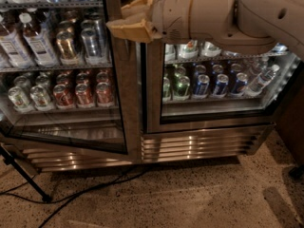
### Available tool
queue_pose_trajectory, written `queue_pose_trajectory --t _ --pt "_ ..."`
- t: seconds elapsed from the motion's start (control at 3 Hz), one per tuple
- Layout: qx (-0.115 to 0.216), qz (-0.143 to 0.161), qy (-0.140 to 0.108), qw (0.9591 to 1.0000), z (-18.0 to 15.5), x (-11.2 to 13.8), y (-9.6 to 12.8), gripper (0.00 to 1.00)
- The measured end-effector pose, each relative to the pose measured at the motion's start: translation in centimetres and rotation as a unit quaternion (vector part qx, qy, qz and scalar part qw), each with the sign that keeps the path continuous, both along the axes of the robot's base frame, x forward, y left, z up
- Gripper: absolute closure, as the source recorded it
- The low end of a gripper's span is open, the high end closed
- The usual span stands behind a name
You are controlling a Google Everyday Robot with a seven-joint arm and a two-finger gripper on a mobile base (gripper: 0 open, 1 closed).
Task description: Open left fridge door
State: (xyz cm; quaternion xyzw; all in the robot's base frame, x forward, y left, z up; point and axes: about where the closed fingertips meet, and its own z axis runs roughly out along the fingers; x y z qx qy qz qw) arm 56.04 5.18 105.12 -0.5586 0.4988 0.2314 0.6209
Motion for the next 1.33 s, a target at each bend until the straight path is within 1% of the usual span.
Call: queue_pose_trajectory --t 0.33,0.67,1.0,1.33 --pt "0.000 0.000 0.000 1.0000 0.0 -0.2 -0.1 1.00" --pt "0.007 0.000 0.004 1.0000 0.1 -1.1 0.2 1.00" --pt "0.007 0.000 0.004 1.0000 0.1 -1.3 0.1 1.00" --pt "0.007 0.000 0.004 1.0000 0.1 -1.3 0.1 0.81"
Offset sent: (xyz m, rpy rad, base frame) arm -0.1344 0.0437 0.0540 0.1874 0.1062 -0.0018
